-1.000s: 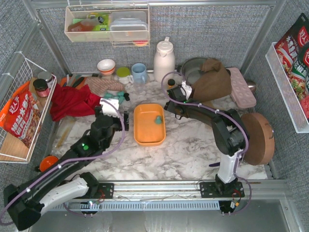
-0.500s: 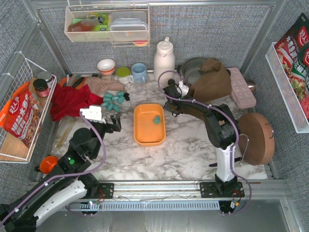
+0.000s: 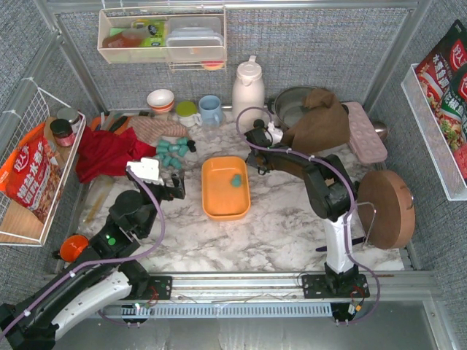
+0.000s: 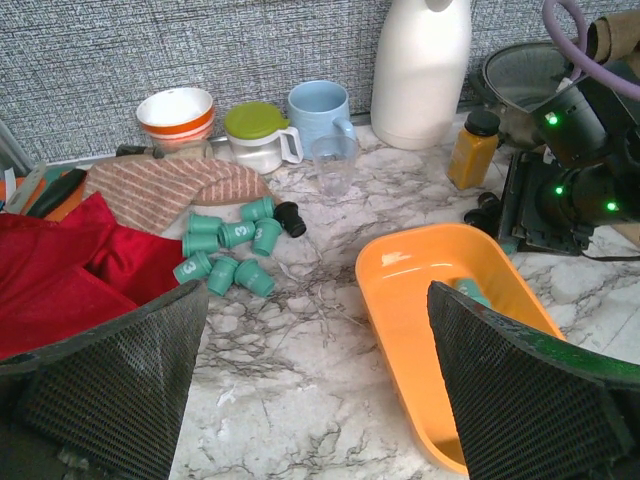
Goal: Mix the coffee capsules in the storage basket
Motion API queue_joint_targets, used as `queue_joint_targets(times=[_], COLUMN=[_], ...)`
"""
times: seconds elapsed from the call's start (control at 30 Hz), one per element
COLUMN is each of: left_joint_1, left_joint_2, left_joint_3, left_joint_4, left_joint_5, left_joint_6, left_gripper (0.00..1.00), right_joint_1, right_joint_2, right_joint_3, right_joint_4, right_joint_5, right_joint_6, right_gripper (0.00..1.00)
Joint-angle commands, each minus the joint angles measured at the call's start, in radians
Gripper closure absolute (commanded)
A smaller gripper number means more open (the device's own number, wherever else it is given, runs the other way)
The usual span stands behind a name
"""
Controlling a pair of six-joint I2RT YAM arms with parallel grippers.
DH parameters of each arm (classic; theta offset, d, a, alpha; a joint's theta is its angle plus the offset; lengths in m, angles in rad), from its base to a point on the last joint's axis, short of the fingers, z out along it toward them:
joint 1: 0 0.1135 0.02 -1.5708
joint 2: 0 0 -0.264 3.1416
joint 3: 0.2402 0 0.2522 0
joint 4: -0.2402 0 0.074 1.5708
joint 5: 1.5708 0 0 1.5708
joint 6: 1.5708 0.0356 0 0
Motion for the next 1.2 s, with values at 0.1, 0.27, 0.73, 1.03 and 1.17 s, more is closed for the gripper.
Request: queue_joint_targets(times=[0.1,0.27,0.73,1.03,1.17], left_joint_1=[0.002,0.002,0.002,0.001,0.002], left_joint_2=[-0.001,0.000,0.004,0.022,0.038], left_joint_3=[0.006,0.006,0.003,-0.002,-0.005], left_joint_4=[0.012,0.015,0.016,0.024,0.032], left_joint_5=[0.006,0.009,0.002,0.000,0.005], left_joint_6=[-0.005,-0.005,-0.002,-0.001,-0.008], left_gripper=[0.01,0.01,0.01,0.01,0.01], right_joint_1=[-0.007,-0.011,-0.025,-0.025,-0.025], right_joint_2=[0.021,0.005,-0.091,-0.328,-0.478], right_joint_3=[0.026,0.005,-0.067,-0.244,-0.375], right_joint_4=[-0.019,-0.019,-0.005,0.159,0.295], right_joint_5=[0.022,0.036,0.022,-0.150,-0.333], right_joint_6=[0.006,-0.006,-0.086,-0.322,-0.480], right_gripper=[0.50,0.54,0.67,0.70,0.70])
